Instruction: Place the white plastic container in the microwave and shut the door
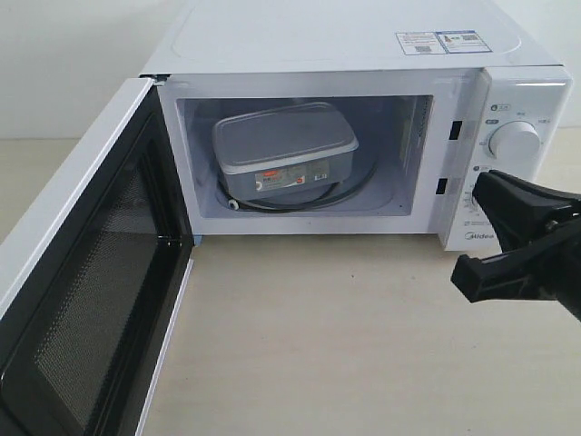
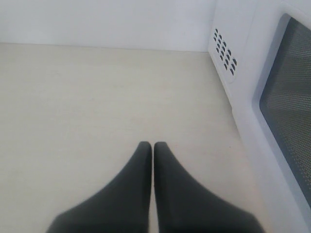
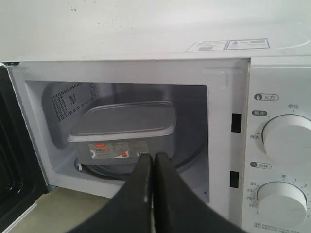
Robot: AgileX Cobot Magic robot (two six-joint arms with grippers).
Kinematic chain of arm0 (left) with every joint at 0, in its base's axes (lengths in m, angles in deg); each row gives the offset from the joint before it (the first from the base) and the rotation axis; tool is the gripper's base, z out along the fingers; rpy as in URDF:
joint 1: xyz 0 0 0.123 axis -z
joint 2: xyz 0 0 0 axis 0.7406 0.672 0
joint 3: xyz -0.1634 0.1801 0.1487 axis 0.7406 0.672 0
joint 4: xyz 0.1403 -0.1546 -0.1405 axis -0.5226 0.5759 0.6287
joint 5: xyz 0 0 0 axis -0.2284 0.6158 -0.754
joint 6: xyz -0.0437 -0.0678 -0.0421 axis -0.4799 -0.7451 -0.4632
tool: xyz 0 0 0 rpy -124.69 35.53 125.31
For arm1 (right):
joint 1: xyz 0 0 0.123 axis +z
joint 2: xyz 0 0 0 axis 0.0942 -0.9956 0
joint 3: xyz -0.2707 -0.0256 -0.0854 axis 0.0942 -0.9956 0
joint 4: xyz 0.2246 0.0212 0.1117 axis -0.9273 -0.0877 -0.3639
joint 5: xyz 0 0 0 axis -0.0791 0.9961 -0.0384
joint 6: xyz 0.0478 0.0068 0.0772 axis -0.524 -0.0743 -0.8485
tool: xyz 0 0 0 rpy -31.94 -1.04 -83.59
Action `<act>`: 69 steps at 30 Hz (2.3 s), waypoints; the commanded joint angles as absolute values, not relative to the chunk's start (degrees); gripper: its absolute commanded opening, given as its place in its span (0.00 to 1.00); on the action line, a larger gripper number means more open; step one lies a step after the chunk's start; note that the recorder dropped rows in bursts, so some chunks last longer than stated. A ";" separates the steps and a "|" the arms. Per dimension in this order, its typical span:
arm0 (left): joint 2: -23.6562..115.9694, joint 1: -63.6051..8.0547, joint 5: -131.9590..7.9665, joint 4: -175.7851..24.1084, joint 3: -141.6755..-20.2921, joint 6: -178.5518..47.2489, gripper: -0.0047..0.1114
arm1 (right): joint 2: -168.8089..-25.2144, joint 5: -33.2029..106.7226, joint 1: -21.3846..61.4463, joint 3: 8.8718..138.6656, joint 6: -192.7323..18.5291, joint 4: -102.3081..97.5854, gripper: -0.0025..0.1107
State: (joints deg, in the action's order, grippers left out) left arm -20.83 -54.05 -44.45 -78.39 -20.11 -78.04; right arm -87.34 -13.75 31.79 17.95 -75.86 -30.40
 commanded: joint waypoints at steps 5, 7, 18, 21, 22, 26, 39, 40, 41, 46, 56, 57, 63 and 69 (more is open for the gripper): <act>-20.63 -53.84 -45.27 -78.44 -20.29 -78.54 0.07 | -74.33 -3.92 28.14 17.88 -66.23 -30.42 0.02; -20.63 -53.84 -45.27 -78.44 -20.29 -78.54 0.07 | -69.42 4.96 23.52 17.88 -64.10 -30.42 0.02; -20.63 -53.84 -45.27 -78.44 -20.29 -78.54 0.07 | -48.04 33.44 -2.10 17.35 -57.77 -30.18 0.02; -20.63 -53.84 -45.27 -78.44 -20.29 -78.54 0.07 | -44.57 35.57 -4.34 15.53 -56.10 -30.18 0.02; -20.63 -53.84 -45.27 -78.44 -20.29 -78.54 0.07 | -43.29 35.57 -4.92 14.33 -56.10 -30.18 0.02; -20.63 -53.84 -45.27 -78.44 -20.29 -78.54 0.07 | -37.32 35.66 -6.30 9.05 -56.44 -30.40 0.02; -20.63 -53.84 -45.27 -78.44 -20.29 -78.54 0.07 | -30.17 45.41 -6.69 8.87 -56.73 -28.88 0.02; -20.63 -53.84 -45.27 -78.44 -20.29 -78.54 0.07 | -29.22 46.92 -6.82 8.87 -56.86 -28.59 0.02; -20.63 -53.84 -45.27 -78.44 -20.29 -78.54 0.07 | -28.06 48.39 -6.95 8.87 -57.41 -27.44 0.02; -20.63 -53.84 -45.27 -78.44 -20.29 -78.54 0.07 | -25.21 53.54 -7.13 8.87 -69.68 -18.09 0.02; -20.63 -53.84 -45.27 -78.44 -20.29 -78.54 0.07 | -25.21 55.53 -6.89 8.87 -87.27 -2.36 0.02; -20.63 -53.84 -45.27 -78.44 -20.29 -78.54 0.07 | -25.21 55.53 -6.89 8.87 -87.27 -2.36 0.02; -20.63 -53.84 -45.27 -78.44 -20.29 -78.54 0.07 | -25.21 55.53 -6.89 8.87 -87.80 -3.62 0.02; -20.63 -53.84 -45.27 -78.44 -20.29 -78.54 0.07 | -25.21 55.53 -6.89 8.87 -87.80 -4.40 0.02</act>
State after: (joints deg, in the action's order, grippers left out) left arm -20.83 -54.05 -44.45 -78.39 -20.11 -78.04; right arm -25.45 55.72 -6.69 8.85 -87.80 -4.19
